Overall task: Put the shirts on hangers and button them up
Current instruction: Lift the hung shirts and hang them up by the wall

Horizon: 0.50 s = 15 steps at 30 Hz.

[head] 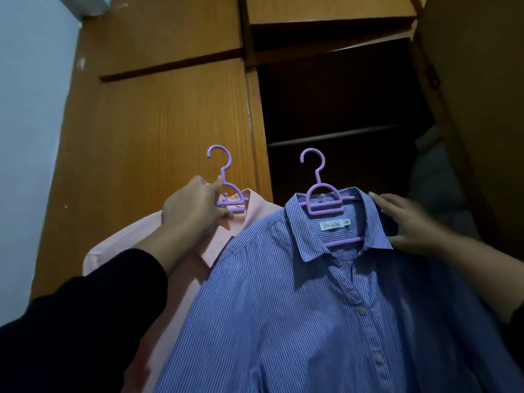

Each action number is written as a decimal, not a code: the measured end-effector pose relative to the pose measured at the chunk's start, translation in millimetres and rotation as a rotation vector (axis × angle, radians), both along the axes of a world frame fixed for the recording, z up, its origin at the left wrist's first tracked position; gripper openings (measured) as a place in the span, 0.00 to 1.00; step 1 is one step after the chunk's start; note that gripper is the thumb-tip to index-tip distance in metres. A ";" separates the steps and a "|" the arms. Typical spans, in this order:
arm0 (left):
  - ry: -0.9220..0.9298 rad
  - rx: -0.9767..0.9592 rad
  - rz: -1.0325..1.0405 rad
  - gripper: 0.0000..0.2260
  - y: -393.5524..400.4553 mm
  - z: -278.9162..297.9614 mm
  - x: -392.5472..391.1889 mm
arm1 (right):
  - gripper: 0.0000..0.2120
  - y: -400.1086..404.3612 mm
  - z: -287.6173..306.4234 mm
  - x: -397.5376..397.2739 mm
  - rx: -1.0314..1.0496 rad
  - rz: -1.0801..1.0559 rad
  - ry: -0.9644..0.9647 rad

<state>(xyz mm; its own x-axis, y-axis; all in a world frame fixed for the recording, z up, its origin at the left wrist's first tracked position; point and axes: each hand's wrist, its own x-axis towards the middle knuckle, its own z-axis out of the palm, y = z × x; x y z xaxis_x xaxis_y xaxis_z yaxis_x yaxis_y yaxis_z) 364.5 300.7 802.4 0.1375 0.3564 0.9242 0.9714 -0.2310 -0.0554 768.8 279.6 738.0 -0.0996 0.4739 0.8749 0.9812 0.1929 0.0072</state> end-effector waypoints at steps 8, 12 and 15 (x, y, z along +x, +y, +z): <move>-0.054 0.071 0.085 0.28 28.0 16.9 11.0 | 0.54 33.0 18.5 42.8 0.118 -0.069 -0.056; -0.076 0.102 0.111 0.28 38.3 30.6 25.2 | 0.48 57.1 33.4 66.1 0.184 -0.093 0.087; -0.066 0.125 0.138 0.28 45.6 32.0 41.9 | 0.43 75.5 39.4 79.8 0.228 -0.150 0.151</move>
<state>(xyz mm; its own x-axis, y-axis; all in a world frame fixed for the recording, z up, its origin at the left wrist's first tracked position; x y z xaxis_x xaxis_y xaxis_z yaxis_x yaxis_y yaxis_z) 406.4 346.3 834.4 0.0332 0.2501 0.9677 0.9959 -0.0903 -0.0108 848.6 355.0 777.4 0.0958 0.2638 0.9598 0.9919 0.0556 -0.1143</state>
